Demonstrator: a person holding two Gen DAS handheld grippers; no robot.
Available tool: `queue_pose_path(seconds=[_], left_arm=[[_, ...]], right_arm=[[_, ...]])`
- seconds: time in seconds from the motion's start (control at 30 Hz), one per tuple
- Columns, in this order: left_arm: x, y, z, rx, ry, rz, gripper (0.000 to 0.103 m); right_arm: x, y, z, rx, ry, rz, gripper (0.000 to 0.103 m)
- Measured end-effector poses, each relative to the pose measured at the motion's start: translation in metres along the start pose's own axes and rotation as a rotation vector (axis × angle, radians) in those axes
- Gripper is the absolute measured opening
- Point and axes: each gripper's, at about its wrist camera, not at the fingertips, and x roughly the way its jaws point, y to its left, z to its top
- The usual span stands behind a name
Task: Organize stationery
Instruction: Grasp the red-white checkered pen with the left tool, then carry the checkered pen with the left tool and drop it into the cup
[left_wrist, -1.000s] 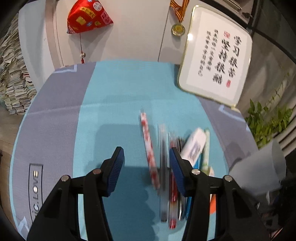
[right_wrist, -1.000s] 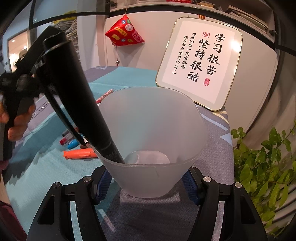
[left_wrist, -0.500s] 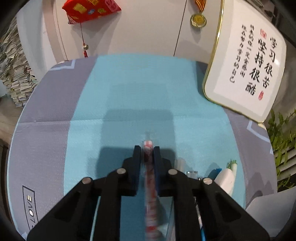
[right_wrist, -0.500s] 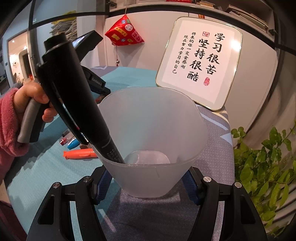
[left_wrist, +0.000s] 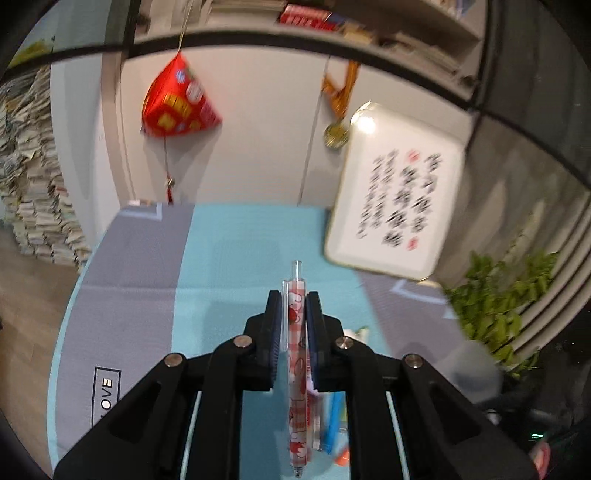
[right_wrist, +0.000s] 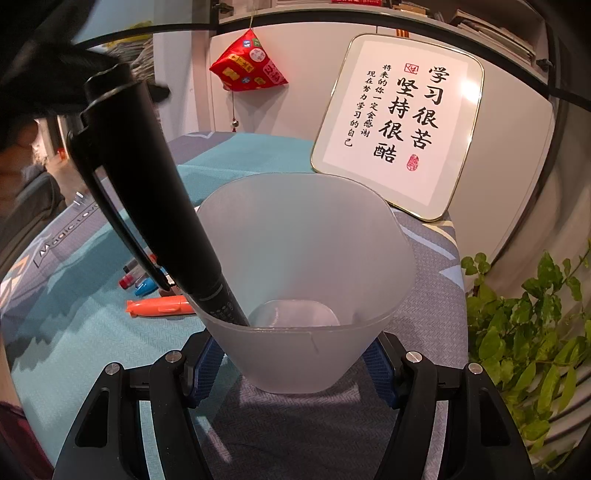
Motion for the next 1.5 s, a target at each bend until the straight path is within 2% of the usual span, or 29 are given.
queue_pose_path(seconds=[0.13, 0.2, 0.3, 0.43, 0.67, 0.87, 1.27, 1.5], left_arm=[[-0.022, -0.020, 0.000, 0.020, -0.069, -0.086, 0.011], [-0.020, -0.035, 0.002, 0.040, -0.093, -0.120, 0.011], [-0.014, -0.059, 0.007, 0.041, -0.097, -0.186, 0.011], [0.000, -0.082, 0.013, 0.037, -0.100, -0.232, 0.011], [0.024, -0.107, 0.012, 0.043, -0.081, -0.275, 0.011], [0.029, -0.113, 0.007, 0.050, -0.091, -0.293, 0.011], [0.021, -0.116, -0.021, 0.109, -0.025, -0.318, 0.011], [0.024, -0.115, -0.034, 0.116, 0.040, -0.338, 0.011]], right_arm=[[0.000, -0.001, 0.000, -0.003, -0.001, -0.004, 0.069], [0.000, -0.001, 0.000, -0.004, -0.001, -0.005, 0.069], [0.000, -0.001, 0.000, -0.003, -0.001, -0.004, 0.069], [0.000, -0.001, 0.000, -0.003, -0.002, -0.005, 0.069], [0.000, -0.002, 0.000, 0.003, 0.000, 0.002, 0.069], [0.000, -0.003, 0.000, 0.006, 0.001, 0.004, 0.069], [0.001, -0.003, 0.000, 0.008, 0.001, 0.005, 0.069], [0.001, -0.004, 0.000, 0.008, 0.001, 0.006, 0.069]])
